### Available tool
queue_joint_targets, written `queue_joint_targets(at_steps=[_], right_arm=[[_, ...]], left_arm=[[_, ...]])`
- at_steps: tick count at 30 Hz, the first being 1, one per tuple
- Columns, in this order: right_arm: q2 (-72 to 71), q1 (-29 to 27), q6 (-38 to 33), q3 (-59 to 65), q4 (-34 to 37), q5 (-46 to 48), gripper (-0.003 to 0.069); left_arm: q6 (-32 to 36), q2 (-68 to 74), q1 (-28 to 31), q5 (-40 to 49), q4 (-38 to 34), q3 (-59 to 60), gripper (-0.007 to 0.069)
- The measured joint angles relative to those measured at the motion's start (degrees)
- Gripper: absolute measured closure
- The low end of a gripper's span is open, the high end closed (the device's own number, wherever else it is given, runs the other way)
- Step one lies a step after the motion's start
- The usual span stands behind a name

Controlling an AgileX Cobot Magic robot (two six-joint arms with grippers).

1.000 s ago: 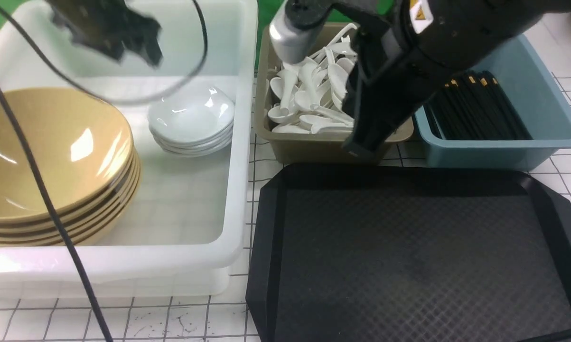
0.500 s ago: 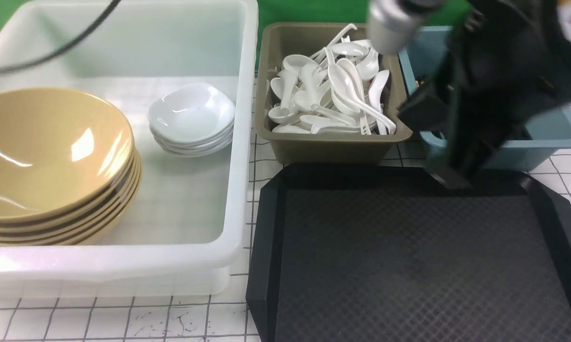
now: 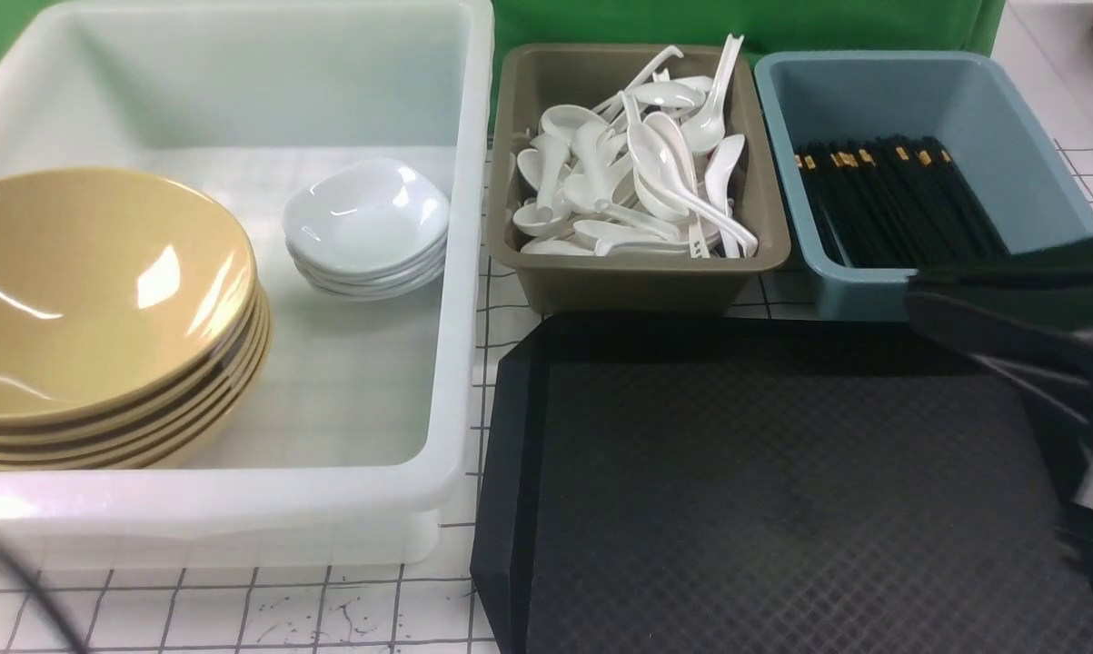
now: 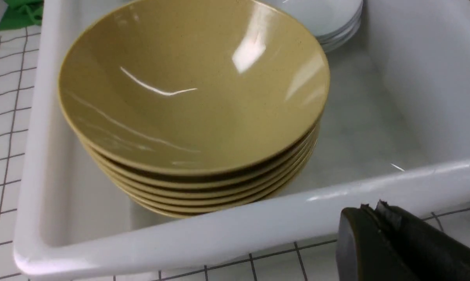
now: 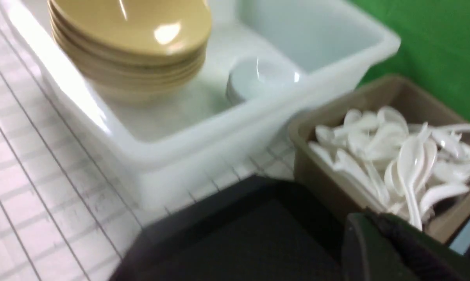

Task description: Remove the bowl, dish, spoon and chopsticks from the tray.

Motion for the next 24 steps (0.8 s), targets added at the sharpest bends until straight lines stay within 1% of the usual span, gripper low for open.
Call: queue_joint_targets(at_steps=[3, 7, 10, 24], right_arm=[[-4.3, 0.0, 0.0, 3.2, 0.3, -4.8, 0.0604], [-6.2, 0.0, 0.0, 4.3, 0.3, -8.5, 0.0603], [-6.2, 0.0, 0.0, 4.4, 0.3, -10.1, 0.0603], [-6.1, 0.0, 0.0, 5.4, 0.3, -10.2, 0.0589]], left_arm=[[-0.6, -9.5, 0.0, -1.9, 0.8, 6.6, 0.0637], [-0.7, -16.7, 0.0, -2.5, 1.0, 10.4, 0.0637], [-0.4, -19.5, 0.0, -2.6, 1.2, 11.1, 0.0637], [0.4, -20.9, 0.0, -3.0, 2.0, 12.8, 0.0637]])
